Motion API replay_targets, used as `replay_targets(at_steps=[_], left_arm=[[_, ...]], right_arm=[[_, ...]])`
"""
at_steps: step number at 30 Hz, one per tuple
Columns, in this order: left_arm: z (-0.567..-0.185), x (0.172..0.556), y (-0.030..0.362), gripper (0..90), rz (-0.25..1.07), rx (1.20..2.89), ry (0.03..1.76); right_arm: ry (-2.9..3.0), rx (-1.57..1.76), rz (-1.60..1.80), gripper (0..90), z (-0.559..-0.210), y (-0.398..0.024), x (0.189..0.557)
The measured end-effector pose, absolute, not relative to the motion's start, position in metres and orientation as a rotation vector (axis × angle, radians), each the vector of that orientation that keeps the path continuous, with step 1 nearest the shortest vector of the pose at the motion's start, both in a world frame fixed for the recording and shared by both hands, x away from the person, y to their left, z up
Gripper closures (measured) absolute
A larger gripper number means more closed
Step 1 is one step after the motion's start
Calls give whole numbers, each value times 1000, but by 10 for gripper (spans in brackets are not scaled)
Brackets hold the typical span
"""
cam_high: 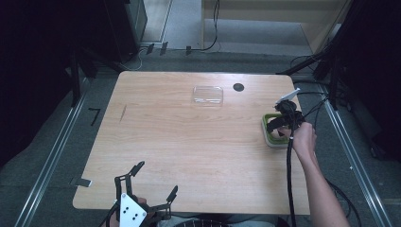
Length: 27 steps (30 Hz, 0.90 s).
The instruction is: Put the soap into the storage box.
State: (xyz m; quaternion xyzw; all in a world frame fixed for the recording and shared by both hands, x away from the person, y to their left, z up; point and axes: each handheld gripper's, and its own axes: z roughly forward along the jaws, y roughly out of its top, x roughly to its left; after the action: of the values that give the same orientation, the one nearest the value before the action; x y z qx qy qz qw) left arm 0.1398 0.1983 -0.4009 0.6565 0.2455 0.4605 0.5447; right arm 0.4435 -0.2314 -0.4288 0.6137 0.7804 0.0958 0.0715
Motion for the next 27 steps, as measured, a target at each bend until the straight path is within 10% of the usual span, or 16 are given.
replay_targets(at_steps=[27], left_arm=[[-401,140,197,0,1091,1555,579]], right_arm=[[2553,1649,230,133,-401,-224,371]])
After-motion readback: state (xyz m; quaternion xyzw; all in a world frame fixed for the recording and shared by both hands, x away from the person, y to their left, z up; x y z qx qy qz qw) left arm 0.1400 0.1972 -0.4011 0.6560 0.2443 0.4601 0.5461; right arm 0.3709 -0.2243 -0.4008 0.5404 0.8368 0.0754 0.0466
